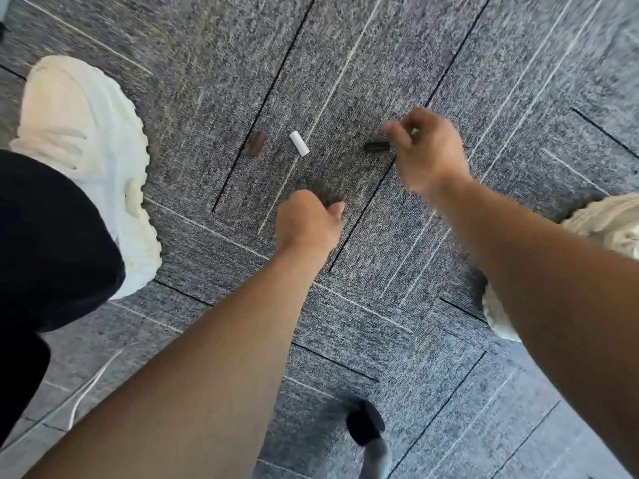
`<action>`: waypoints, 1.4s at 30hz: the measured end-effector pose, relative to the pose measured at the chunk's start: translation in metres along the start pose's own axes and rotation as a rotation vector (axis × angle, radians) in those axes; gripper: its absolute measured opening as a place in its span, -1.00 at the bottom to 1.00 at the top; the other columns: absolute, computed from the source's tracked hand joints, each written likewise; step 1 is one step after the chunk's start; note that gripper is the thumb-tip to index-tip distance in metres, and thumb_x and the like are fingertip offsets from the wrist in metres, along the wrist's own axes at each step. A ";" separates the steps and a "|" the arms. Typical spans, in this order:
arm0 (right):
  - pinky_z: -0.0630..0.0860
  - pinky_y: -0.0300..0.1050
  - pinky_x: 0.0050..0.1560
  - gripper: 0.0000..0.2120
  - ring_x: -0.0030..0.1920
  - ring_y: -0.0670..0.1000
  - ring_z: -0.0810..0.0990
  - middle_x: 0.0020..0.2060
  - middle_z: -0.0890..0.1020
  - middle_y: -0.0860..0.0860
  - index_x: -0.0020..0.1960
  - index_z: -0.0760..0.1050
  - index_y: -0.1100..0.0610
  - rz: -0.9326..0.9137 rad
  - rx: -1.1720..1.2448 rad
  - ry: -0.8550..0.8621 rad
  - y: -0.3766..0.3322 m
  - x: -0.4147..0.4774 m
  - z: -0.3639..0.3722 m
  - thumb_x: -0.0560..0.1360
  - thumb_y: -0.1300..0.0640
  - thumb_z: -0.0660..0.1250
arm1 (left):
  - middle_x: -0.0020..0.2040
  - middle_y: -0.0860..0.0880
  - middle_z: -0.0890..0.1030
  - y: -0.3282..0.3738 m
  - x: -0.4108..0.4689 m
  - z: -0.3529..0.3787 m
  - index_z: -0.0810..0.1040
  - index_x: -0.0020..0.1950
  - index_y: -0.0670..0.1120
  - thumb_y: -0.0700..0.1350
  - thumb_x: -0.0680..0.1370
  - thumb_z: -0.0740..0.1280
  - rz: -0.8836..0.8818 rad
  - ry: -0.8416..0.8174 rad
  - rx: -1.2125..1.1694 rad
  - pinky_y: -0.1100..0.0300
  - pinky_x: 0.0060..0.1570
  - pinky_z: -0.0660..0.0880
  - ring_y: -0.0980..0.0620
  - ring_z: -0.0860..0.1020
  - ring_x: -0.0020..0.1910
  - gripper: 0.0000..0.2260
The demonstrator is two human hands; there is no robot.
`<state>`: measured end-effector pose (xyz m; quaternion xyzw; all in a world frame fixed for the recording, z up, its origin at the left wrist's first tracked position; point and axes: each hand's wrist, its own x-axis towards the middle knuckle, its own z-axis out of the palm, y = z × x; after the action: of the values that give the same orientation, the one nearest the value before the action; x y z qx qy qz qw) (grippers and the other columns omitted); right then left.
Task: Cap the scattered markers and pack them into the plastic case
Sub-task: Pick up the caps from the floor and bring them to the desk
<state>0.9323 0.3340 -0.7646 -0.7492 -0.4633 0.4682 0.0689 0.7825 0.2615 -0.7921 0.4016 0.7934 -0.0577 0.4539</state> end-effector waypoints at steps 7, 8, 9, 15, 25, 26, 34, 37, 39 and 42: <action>0.58 -0.04 -0.09 -0.54 -0.16 0.01 0.59 -0.20 0.54 -0.04 0.15 0.45 0.03 -0.094 -0.576 -0.155 -0.016 0.019 0.006 0.39 -0.23 0.38 | -0.40 -0.05 0.45 -0.018 0.001 -0.032 0.60 0.02 -0.27 -0.05 0.67 0.14 0.227 -0.320 0.040 0.31 -0.61 0.21 0.10 0.29 -0.57 -0.65; 0.54 -0.06 -0.14 -0.52 -0.17 0.01 0.57 -0.23 0.50 -0.03 0.18 0.45 0.04 -0.120 -0.664 -0.165 -0.018 0.019 0.007 0.40 -0.23 0.37 | -0.34 -0.06 0.45 -0.021 0.004 -0.038 0.56 0.04 -0.26 -0.06 0.67 0.12 0.220 -0.333 -0.003 0.27 -0.54 0.27 0.07 0.32 -0.51 -0.68; 0.51 -0.07 -0.19 -0.50 -0.21 0.01 0.54 -0.25 0.47 -0.03 0.21 0.44 0.05 -0.139 -0.746 -0.173 -0.019 0.018 0.007 0.42 -0.23 0.35 | -0.29 -0.07 0.45 -0.023 0.007 -0.045 0.52 0.02 -0.23 -0.06 0.67 0.11 0.189 -0.331 -0.086 0.20 -0.46 0.33 0.05 0.34 -0.45 -0.71; 0.51 -0.13 -0.42 -0.70 -0.39 -0.02 0.50 -0.31 0.52 0.05 -0.08 0.47 0.15 -0.061 -0.201 -0.261 -0.011 0.008 0.020 0.66 -0.03 0.16 | -0.24 -0.11 0.56 -0.034 0.019 -0.091 0.42 -0.10 -0.14 -0.24 0.60 0.15 -0.039 -0.223 -0.773 0.20 -0.48 0.35 0.08 0.40 -0.47 -0.89; 0.40 -0.19 -0.46 -0.86 -0.44 -0.10 0.41 -0.30 0.52 -0.01 0.08 0.57 0.13 0.156 0.563 -0.150 -0.050 0.002 0.063 0.62 0.11 0.27 | -0.16 -0.14 0.61 -0.034 0.061 -0.112 0.58 0.03 -0.14 0.02 0.63 0.28 0.136 0.142 -0.266 0.17 -0.34 0.40 -0.02 0.48 -0.32 -0.77; 0.39 -0.22 -0.49 -0.84 -0.46 -0.11 0.40 -0.29 0.53 -0.02 0.06 0.56 0.12 0.080 0.389 -0.099 -0.053 0.003 0.067 0.63 0.06 0.26 | -0.17 -0.11 0.61 -0.032 0.064 -0.112 0.57 0.00 -0.12 0.11 0.59 0.32 0.211 0.198 -0.083 0.20 -0.34 0.38 -0.02 0.50 -0.29 -0.71; 0.64 -0.12 -0.17 -0.74 -0.24 -0.06 0.60 -0.20 0.57 -0.05 0.08 0.53 0.08 -0.196 -0.482 -0.059 -0.072 0.012 0.087 0.49 -0.05 0.43 | -0.01 -0.15 0.64 -0.016 0.076 -0.108 0.57 0.13 -0.21 0.13 0.45 0.46 0.297 0.191 0.257 0.17 -0.34 0.43 -0.07 0.60 -0.15 -0.55; 0.57 -0.28 -0.33 -0.88 -0.32 -0.13 0.57 -0.25 0.56 -0.05 -0.02 0.53 0.10 -0.180 -0.427 -0.110 -0.078 0.015 0.083 0.56 0.05 0.37 | -0.31 -0.05 0.54 -0.022 0.071 -0.118 0.55 -0.16 -0.20 0.04 0.57 0.36 0.324 0.148 0.136 0.22 -0.46 0.39 0.03 0.49 -0.42 -0.69; 0.45 -0.33 -0.49 -0.84 -0.43 -0.12 0.49 -0.33 0.52 -0.04 -0.12 0.50 0.13 -0.098 -0.203 -0.166 -0.080 0.012 0.080 0.60 0.09 0.29 | -0.47 -0.01 0.42 -0.028 0.063 -0.126 0.45 -0.39 -0.14 -0.01 0.57 0.29 0.246 0.173 -0.019 0.28 -0.60 0.29 0.06 0.35 -0.55 -0.64; 0.33 -0.16 -0.54 -0.76 -0.51 -0.07 0.38 -0.45 0.46 -0.02 -0.23 0.45 0.14 0.150 0.391 -0.212 -0.089 -0.003 0.077 0.59 0.12 0.21 | -0.40 -0.05 0.55 -0.033 0.049 -0.135 0.44 -0.36 -0.10 -0.06 0.49 0.26 -0.075 0.159 -0.624 0.27 -0.55 0.33 0.03 0.43 -0.52 -0.76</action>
<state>0.8164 0.3561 -0.7573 -0.7006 -0.3115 0.6290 0.1285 0.6559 0.3301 -0.7603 0.2168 0.8199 0.2033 0.4893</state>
